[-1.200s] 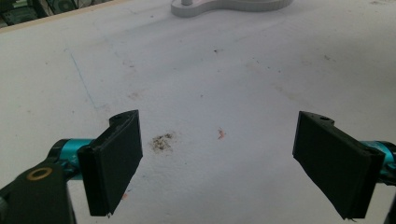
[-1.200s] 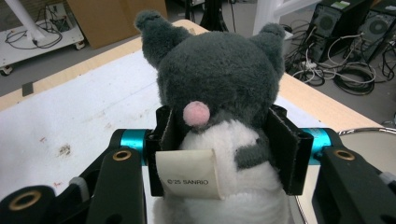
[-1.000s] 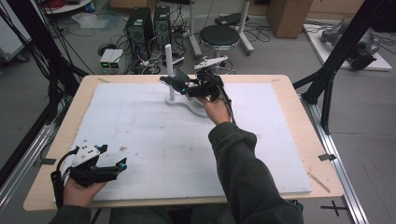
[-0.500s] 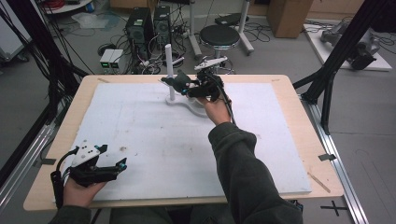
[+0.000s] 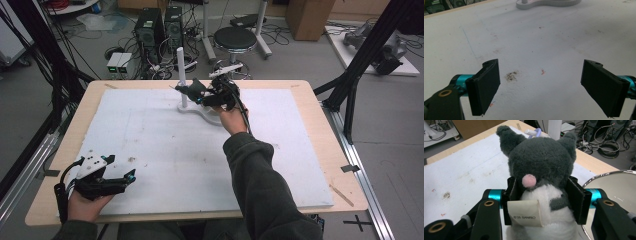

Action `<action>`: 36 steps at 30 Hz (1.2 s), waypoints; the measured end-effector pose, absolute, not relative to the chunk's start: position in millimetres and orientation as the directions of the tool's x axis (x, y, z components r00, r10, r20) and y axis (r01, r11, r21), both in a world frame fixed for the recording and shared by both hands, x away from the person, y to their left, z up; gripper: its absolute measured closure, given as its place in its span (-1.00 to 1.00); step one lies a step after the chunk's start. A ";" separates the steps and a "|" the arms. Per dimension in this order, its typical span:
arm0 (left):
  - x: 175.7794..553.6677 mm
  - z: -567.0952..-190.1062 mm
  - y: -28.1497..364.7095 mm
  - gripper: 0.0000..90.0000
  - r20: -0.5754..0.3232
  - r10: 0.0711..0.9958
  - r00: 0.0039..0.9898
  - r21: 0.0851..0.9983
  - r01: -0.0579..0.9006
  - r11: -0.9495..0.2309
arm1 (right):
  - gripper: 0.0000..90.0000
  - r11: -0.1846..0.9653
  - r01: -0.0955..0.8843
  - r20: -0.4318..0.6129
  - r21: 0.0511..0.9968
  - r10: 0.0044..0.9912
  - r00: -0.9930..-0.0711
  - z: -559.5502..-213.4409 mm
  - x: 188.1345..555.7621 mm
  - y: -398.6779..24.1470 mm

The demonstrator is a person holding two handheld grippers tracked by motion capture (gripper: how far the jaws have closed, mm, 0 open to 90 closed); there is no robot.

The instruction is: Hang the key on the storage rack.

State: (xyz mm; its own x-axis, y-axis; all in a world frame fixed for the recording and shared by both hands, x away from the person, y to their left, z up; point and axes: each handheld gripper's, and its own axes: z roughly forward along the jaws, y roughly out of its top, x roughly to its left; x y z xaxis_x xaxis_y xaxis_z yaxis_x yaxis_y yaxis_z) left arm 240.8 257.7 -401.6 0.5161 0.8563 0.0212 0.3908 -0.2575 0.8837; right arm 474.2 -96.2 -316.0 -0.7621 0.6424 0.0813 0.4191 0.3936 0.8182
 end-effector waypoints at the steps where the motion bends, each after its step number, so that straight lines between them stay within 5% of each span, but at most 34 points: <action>1: 240.8 -401.6 257.8 -0.64 0.021 0.856 0.516 0.884 0.391 -0.257 | 0.08 0.396 0.418 0.078 0.818 0.642 -0.762 -317.0 474.5 -96.0; 28: 240.6 -401.2 259.8 -0.64 0.022 0.858 0.513 0.884 0.390 -0.256 | 0.03 0.439 0.454 0.072 0.775 0.653 -0.754 -332.4 479.6 -83.2; 36: 240.0 -401.1 259.8 -0.64 0.019 0.860 0.510 0.885 0.391 -0.252 | -0.16 0.444 0.463 0.078 0.767 0.652 -0.754 -335.8 481.0 -80.7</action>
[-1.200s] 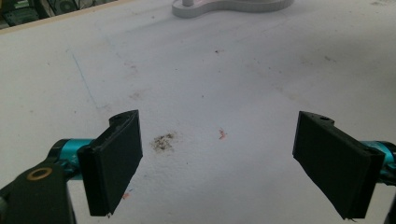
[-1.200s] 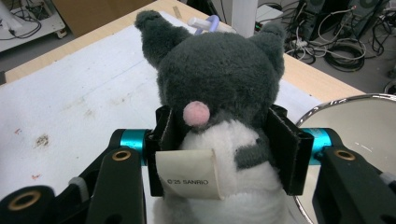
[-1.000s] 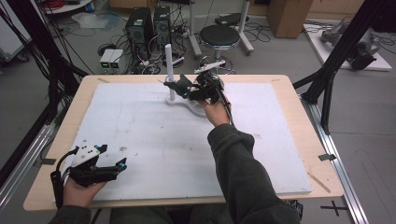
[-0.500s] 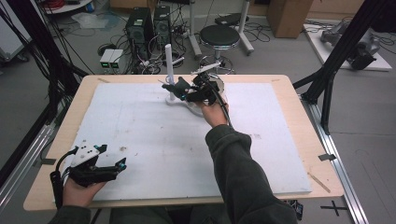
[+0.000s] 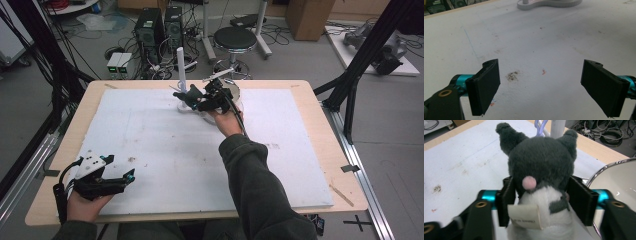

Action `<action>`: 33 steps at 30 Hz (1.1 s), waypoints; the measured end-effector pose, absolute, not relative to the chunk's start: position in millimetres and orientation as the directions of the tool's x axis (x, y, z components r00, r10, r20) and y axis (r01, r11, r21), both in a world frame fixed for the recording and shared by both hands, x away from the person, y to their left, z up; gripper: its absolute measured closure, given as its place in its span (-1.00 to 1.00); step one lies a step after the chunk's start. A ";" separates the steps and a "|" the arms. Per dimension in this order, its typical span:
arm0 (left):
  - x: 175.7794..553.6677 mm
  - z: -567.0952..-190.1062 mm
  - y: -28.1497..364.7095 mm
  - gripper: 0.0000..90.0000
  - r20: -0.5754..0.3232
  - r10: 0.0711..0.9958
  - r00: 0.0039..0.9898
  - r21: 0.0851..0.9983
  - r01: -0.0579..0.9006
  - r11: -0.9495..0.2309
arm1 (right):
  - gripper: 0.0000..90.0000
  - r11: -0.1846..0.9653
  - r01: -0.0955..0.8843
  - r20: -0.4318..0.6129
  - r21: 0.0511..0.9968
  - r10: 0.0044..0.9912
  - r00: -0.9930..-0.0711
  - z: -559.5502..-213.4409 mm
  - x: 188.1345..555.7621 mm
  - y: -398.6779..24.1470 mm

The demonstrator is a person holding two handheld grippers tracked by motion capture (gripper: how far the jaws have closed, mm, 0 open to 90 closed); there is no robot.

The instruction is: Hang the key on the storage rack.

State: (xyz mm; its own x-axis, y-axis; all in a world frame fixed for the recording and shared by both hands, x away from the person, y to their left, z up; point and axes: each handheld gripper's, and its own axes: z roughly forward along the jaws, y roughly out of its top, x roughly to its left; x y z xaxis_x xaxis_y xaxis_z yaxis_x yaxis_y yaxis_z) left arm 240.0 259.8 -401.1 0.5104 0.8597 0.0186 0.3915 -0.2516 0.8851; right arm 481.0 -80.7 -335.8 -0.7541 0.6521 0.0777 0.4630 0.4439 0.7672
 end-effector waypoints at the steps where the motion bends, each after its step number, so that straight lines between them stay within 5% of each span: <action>1: 240.0 -401.1 259.8 -0.64 0.018 0.860 0.511 0.885 0.391 -0.251 | -0.17 0.441 0.466 0.082 0.767 0.653 -0.753 -335.8 480.8 -80.5; 33: 246.6 -403.1 253.2 -0.64 0.022 0.851 0.525 0.876 0.400 -0.270 | -0.41 0.360 0.449 0.144 0.818 0.627 -0.766 -338.8 471.4 -108.4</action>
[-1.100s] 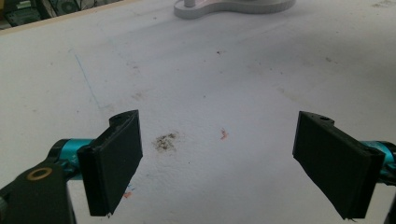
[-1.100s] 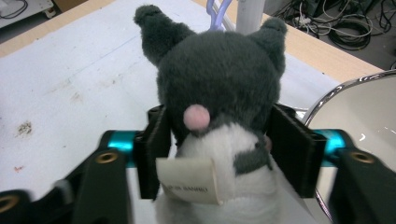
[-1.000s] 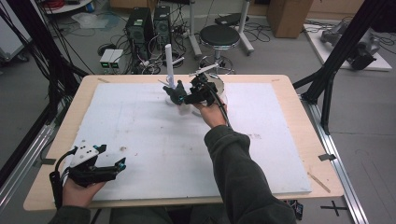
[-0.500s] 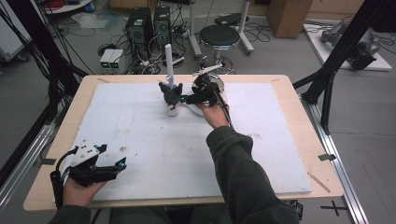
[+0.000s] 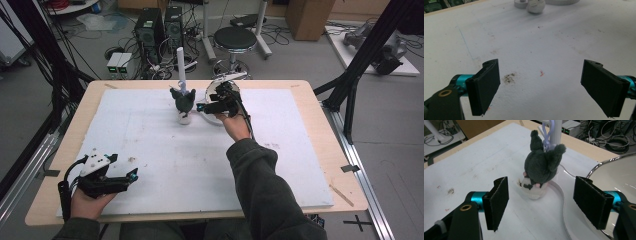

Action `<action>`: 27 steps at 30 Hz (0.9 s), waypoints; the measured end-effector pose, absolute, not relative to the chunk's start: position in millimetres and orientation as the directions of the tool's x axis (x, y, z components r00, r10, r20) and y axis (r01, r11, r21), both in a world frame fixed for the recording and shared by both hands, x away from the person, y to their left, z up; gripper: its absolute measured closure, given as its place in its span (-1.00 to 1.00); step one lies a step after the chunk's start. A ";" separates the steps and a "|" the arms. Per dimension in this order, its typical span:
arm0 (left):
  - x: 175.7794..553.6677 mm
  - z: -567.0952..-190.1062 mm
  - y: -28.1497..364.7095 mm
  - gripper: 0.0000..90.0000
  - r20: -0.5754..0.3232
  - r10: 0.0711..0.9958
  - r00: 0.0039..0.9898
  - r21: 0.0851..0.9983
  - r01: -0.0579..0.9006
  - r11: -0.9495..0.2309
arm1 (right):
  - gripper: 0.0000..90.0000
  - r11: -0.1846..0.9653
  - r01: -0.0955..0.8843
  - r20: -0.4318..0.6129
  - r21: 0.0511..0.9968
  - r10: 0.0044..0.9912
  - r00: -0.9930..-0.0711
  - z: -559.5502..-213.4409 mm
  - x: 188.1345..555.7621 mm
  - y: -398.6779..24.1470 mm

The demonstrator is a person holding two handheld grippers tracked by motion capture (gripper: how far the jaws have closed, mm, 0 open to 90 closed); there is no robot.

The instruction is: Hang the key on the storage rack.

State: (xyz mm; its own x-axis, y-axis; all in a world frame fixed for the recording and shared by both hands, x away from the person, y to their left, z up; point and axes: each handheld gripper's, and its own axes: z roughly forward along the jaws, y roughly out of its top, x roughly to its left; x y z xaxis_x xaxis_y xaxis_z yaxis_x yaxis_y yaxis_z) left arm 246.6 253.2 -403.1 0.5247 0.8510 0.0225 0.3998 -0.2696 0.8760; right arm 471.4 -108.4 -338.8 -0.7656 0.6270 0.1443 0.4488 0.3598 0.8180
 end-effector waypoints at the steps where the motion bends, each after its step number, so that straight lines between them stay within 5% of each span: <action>1: 246.6 -403.2 253.0 -0.64 0.020 0.851 0.525 0.876 0.400 -0.268 | -0.45 0.354 0.460 0.156 0.814 0.629 -0.761 -340.0 471.2 -110.2; 27: 245.6 -403.8 252.8 -0.64 0.024 0.853 0.522 0.875 0.402 -0.270 | -0.59 0.320 0.455 0.183 0.831 0.615 -0.767 -345.0 447.4 -137.8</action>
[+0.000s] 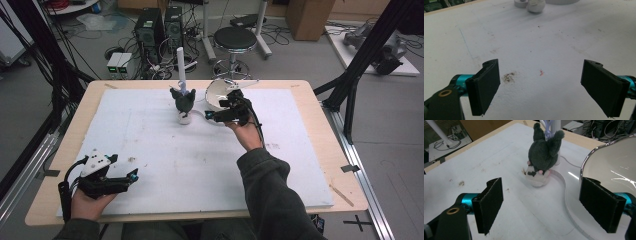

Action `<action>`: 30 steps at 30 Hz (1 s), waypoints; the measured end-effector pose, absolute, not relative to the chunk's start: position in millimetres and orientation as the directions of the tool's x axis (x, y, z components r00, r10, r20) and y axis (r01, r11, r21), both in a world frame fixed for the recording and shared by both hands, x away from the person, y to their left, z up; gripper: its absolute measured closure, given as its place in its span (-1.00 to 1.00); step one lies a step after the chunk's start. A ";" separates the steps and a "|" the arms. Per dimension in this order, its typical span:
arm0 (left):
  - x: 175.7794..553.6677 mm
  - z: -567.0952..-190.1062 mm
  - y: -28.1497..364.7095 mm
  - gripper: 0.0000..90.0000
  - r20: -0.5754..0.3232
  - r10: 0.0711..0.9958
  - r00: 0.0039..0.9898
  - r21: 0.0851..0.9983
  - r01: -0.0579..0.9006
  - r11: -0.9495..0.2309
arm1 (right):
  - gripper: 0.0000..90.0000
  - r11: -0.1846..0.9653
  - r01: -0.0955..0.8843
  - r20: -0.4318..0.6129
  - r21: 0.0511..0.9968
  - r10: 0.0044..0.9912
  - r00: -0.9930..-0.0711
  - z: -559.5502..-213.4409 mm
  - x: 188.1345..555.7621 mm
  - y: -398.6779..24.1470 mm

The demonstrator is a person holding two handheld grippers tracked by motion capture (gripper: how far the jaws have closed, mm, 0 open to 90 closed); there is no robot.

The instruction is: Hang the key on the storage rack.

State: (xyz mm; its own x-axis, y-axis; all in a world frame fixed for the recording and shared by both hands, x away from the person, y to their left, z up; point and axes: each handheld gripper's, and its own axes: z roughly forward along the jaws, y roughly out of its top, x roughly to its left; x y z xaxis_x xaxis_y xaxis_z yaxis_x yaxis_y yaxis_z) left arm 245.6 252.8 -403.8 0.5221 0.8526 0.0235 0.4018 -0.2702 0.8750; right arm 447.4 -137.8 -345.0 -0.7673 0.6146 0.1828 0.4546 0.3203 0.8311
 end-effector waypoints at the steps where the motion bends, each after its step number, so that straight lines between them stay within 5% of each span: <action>1: 245.6 -403.8 252.8 -0.64 0.024 0.853 0.521 0.875 0.402 -0.270 | -0.59 0.321 0.454 0.181 0.831 0.615 -0.767 -345.6 446.5 -138.5; 30: 244.8 -403.1 254.7 -0.64 0.021 0.857 0.516 0.876 0.403 -0.264 | -0.72 0.304 0.463 0.205 0.833 0.608 -0.767 -352.3 429.5 -156.6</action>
